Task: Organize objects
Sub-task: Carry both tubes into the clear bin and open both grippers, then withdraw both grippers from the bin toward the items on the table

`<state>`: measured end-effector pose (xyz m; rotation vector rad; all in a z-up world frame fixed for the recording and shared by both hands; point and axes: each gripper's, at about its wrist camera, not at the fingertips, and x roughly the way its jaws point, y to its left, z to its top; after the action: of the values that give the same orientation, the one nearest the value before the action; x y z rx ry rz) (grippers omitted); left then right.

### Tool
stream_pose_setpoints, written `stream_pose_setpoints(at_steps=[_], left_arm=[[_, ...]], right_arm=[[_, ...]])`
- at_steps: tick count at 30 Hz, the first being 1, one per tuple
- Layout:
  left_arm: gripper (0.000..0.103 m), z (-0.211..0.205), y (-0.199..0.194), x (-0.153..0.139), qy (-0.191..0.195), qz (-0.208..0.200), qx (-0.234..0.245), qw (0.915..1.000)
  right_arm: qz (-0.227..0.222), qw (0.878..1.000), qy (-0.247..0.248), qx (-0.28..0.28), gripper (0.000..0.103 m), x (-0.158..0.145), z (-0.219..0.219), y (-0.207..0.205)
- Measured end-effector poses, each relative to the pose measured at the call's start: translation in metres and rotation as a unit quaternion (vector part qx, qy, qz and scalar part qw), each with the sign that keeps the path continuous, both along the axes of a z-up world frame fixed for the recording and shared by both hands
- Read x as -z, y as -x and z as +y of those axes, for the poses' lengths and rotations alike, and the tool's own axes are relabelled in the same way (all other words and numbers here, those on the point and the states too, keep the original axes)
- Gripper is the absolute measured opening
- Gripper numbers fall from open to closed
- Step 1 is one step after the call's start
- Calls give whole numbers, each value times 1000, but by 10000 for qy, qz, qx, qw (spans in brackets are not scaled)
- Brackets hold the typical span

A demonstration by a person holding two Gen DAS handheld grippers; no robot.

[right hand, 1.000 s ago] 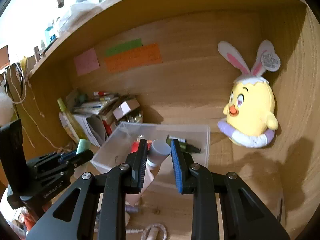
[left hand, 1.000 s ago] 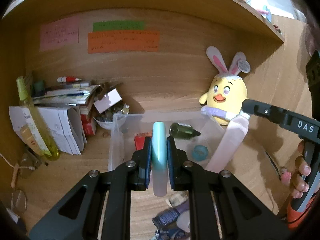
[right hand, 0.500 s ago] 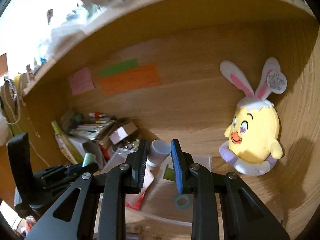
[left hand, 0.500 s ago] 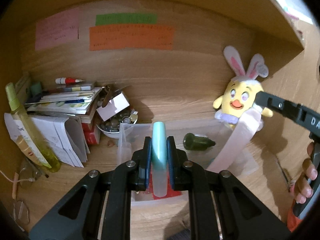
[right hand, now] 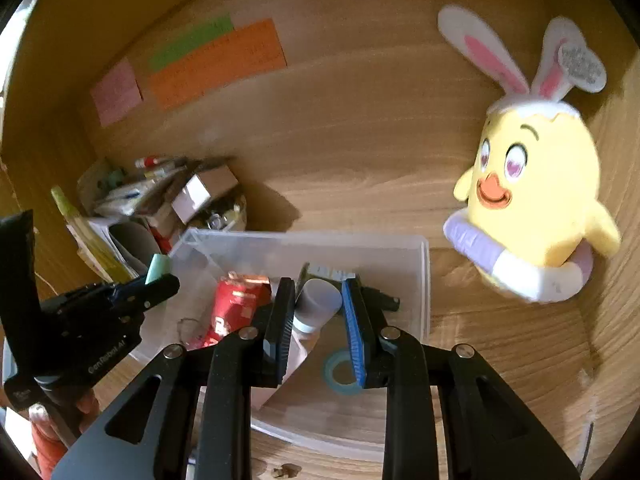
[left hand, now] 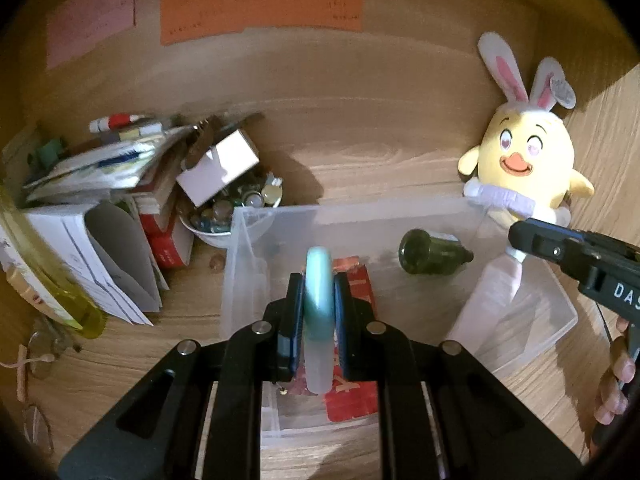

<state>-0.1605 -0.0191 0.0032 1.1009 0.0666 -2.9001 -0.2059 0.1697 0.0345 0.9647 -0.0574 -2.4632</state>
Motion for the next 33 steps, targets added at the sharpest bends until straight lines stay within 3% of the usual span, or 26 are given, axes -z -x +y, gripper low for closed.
stream_pose_setpoints(at_steps=[9, 14, 17, 19, 24, 29, 33], left_arm=[[14, 1, 6, 11, -33, -157, 124, 9998], [33, 3, 5, 12, -101, -214, 232, 9995], [38, 7, -2, 7, -83, -78, 322, 9994], [48, 10, -7, 3, -34, 29, 353, 9994], [55, 15, -15, -7, 43, 149, 422, 9990], [71, 16, -31, -18, 46, 265, 407, 9988], [83, 18, -49, -26, 45, 354, 390, 9986]], right_arm=[[-210, 9995, -146, 160, 23, 19, 2, 21], [-424, 9983, -389, 115, 23, 34, -4, 31], [-219, 9977, -632, 94, 23, 31, -10, 26], [-139, 9973, -715, 47, 24, 28, -13, 23], [17, 9974, -722, -9, 36, 16, -11, 11], [250, 9970, -733, -48, 58, 1, -6, -8], [421, 9961, -772, -50, 69, -8, 5, -29]])
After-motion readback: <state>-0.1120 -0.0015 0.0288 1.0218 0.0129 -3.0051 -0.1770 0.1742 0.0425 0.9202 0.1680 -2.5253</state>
